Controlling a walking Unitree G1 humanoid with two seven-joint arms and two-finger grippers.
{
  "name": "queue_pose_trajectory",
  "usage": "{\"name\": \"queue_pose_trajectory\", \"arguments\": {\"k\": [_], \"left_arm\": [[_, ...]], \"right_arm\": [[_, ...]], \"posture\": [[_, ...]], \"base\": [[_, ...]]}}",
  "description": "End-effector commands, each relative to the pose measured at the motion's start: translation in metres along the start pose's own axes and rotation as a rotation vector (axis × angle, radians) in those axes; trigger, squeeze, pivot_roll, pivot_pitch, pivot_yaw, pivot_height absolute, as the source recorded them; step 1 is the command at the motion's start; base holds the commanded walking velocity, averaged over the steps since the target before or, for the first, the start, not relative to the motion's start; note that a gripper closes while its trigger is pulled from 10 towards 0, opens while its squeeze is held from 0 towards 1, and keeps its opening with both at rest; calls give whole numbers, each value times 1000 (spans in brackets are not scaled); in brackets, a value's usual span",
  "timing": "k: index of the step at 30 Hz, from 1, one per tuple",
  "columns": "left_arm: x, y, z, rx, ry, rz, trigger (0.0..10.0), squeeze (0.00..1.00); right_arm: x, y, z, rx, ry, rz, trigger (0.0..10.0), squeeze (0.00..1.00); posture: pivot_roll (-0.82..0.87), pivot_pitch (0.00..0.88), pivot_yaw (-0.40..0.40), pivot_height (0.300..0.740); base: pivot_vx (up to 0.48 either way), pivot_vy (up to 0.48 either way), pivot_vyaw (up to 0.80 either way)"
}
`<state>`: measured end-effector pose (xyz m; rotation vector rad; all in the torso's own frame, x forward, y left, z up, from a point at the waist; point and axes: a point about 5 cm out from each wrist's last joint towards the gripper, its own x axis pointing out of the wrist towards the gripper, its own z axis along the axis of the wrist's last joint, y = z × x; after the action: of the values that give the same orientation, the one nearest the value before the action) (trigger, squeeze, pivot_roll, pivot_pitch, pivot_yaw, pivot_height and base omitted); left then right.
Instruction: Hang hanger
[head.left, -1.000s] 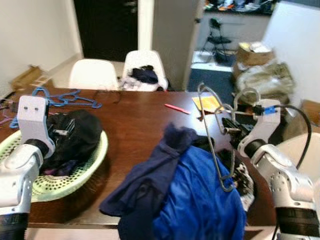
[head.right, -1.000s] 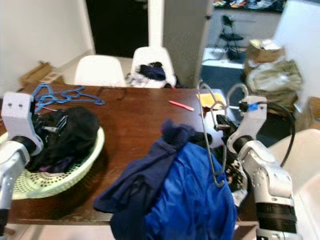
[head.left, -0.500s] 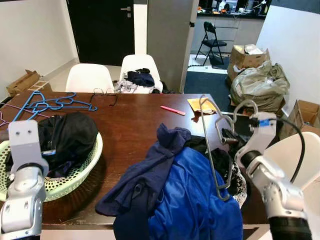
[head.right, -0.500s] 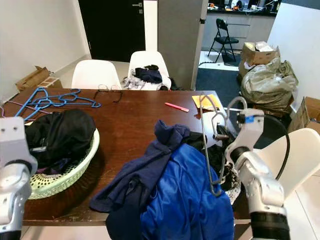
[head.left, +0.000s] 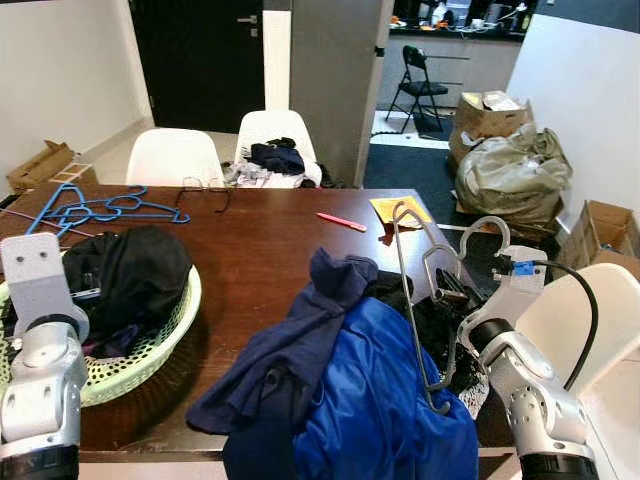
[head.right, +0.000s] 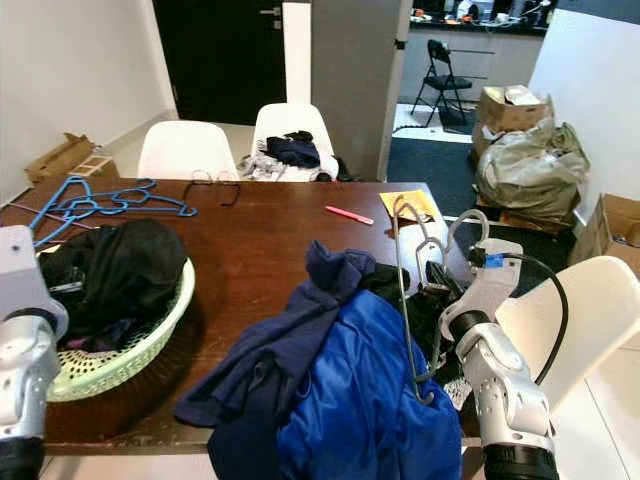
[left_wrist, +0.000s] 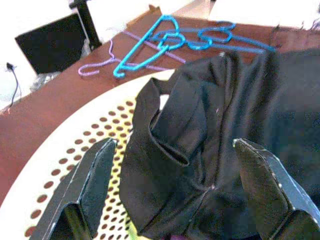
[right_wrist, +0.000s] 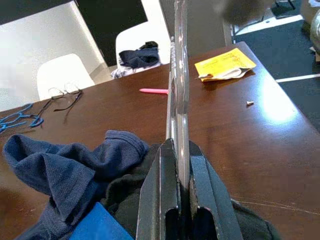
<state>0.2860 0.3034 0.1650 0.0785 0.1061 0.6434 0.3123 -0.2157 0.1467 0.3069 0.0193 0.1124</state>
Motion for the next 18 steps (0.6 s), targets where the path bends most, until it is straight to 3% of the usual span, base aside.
{"name": "queue_pose_trajectory", "arguments": {"k": [1,5,17,18], "left_arm": [[4,5,2,3,-5,20,10000,0],[11,13,-11,11,62,63,10000,0],[25,25,-25,10,107,86,10000,0],[26,26,-27,4,108,87,7255,0]], "right_arm": [[-3,-3,-13,7,47,-15,10000,0],[-3,-3,-14,3,49,-18,10000,0],[-2,-4,-15,1,50,-17,10000,0],[-2,-4,-16,0,50,-18,10000,0]], "posture": [[32,0,-26,740],[25,0,-22,740],[22,0,-26,740],[22,0,-26,740]], "base": [[0,0,0],[0,0,0],[0,0,0],[0,0,0]]}}
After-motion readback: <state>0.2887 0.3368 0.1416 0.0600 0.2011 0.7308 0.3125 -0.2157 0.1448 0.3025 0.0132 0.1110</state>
